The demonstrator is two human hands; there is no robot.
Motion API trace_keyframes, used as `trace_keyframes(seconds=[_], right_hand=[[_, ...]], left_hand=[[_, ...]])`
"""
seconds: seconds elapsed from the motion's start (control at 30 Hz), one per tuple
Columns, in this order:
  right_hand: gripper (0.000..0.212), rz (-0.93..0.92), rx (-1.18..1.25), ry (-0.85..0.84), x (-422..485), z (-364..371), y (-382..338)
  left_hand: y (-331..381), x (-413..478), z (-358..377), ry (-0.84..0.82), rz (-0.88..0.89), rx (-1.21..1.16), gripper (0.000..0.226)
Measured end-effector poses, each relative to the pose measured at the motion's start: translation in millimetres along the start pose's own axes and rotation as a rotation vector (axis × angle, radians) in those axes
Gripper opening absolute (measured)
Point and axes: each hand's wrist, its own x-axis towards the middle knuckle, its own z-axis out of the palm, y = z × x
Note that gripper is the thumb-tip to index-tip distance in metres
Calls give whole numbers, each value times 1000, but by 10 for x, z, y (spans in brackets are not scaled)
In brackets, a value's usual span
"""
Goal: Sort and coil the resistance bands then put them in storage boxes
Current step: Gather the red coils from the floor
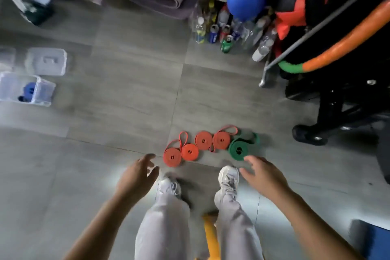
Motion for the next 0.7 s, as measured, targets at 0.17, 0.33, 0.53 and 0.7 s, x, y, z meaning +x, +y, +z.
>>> trace_keyframes(seconds=[0.17, 0.33, 0.53, 0.7], right_hand=[[44, -76, -58, -75, 1093, 728, 179], [43, -260, -223, -209, 2049, 1843, 131], [41, -354, -309, -258, 3046, 2956, 67], [42, -583, -556, -160, 3669, 3479, 104]], left_hand=[[-382, 734, 969, 7, -93, -34, 40], [-973, 1513, 1897, 50, -135, -84, 37], [-1455, 2414, 2956, 17, -199, -72, 28], [-1603, 3067, 3537, 30, -165, -147, 20]])
